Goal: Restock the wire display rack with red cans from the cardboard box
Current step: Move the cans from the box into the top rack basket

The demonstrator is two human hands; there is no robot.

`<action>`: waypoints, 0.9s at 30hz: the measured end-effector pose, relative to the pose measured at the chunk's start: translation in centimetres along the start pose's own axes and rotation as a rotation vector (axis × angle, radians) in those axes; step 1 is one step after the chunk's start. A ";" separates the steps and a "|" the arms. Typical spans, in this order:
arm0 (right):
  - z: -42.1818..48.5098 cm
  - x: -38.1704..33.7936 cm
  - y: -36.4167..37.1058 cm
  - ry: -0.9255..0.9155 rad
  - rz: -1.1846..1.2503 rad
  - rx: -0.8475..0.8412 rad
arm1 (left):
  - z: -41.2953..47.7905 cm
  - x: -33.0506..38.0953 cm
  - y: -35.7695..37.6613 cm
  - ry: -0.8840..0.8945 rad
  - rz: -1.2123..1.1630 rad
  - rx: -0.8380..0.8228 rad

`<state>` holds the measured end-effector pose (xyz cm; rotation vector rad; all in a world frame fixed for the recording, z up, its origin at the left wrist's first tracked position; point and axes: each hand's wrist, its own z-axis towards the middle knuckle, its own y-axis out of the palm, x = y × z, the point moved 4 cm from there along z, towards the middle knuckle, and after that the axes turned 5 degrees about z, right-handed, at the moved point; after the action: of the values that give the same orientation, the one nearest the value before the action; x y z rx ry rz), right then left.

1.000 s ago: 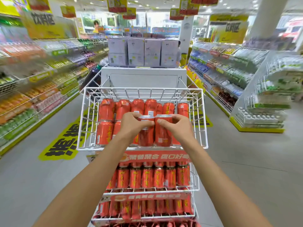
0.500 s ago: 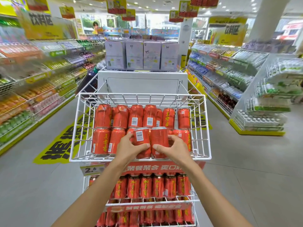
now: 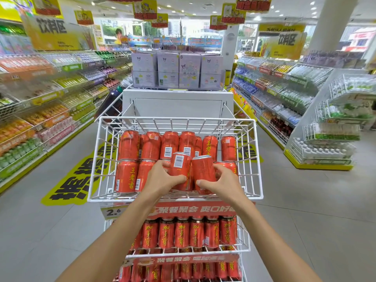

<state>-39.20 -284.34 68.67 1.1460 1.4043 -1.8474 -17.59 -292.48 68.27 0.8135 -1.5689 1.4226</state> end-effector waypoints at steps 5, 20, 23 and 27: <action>0.4 -0.7 -2.6 -0.035 -0.136 -0.012 | 0.5 2.1 -2.6 0.077 0.037 -0.028; 0.8 -0.4 -2.3 -0.021 0.045 0.077 | 1.1 2.6 -4.0 0.155 0.064 -0.009; 1.1 0.2 -1.2 -0.004 0.103 0.072 | 1.2 1.9 -2.4 0.108 0.001 -0.010; 1.8 1.8 0.5 0.031 0.183 0.059 | 1.5 0.9 -0.2 0.025 -0.130 0.010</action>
<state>-40.21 -286.07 66.99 1.2928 1.2243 -1.7586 -18.05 -293.90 69.19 0.8842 -1.4633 1.3430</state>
